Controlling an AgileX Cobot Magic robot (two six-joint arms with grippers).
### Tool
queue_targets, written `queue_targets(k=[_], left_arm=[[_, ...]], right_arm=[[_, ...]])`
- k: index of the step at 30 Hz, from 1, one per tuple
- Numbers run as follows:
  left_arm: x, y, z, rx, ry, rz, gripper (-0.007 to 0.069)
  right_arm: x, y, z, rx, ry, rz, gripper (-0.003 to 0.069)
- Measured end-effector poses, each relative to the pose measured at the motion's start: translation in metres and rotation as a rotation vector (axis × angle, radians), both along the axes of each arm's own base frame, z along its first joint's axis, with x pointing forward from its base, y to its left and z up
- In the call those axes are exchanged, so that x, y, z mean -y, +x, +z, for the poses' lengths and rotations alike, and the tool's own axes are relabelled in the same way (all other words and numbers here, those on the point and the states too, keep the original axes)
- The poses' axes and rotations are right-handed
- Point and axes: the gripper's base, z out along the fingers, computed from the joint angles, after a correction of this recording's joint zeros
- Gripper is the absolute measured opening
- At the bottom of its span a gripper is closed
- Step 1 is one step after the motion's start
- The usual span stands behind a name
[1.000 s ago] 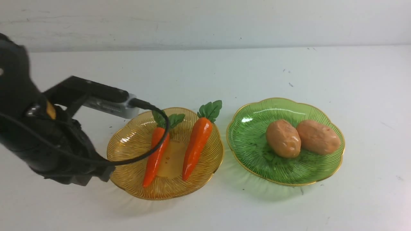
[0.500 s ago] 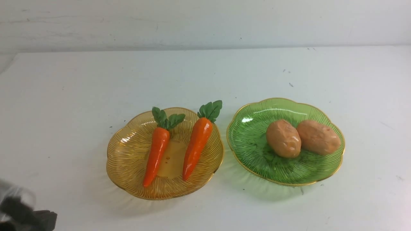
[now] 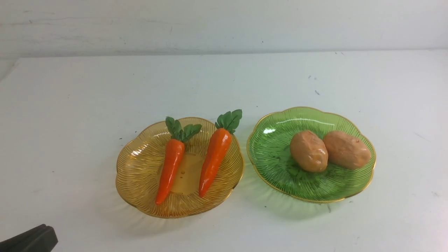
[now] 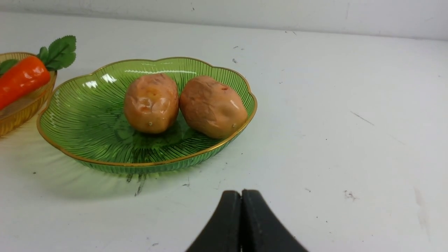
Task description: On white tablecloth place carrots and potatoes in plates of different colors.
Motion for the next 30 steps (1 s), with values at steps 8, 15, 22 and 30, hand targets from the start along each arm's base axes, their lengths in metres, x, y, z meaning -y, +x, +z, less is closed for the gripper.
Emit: queue_targets(k=[8, 15, 22, 30], left_arm=[[-0.006, 0.006, -0.007, 0.124, 0.134, 0.058, 0.0007], [-0.016, 0.008, -0.065, 0.092, 0.195, 0.223, 0.0007], [-0.023, 0.01, -0.095, 0.003, 0.223, 0.344, 0.0007], [-0.025, 0.01, -0.097, -0.022, 0.243, 0.37, 0.0007]], right_arm=[[0.0, 0.0, 0.0, 0.0, 0.0, 0.0, -0.0015], [0.0, 0.0, 0.0, 0.0, 0.0, 0.0, -0.0015], [0.0, 0.0, 0.0, 0.002, 0.0, 0.0, -0.0015], [0.0, 0.0, 0.0, 0.002, 0.0, 0.0, -0.0015]])
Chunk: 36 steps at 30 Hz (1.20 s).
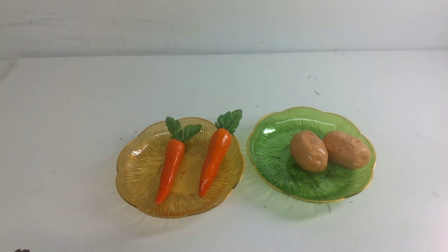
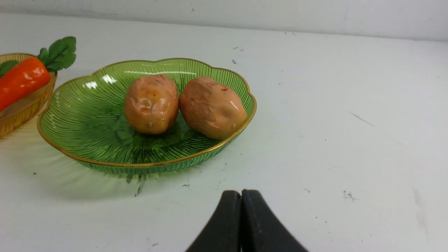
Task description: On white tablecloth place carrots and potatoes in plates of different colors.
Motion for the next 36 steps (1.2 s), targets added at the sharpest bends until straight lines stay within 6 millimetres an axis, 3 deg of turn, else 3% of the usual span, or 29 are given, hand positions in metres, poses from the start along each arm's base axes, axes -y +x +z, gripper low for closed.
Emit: queue_targets(k=[36], left_arm=[[0.0003, 0.0, -0.0001, -0.001, -0.007, -0.004, 0.0007]], right_arm=[[0.0, 0.0, 0.0, -0.003, 0.025, -0.006, -0.0015]])
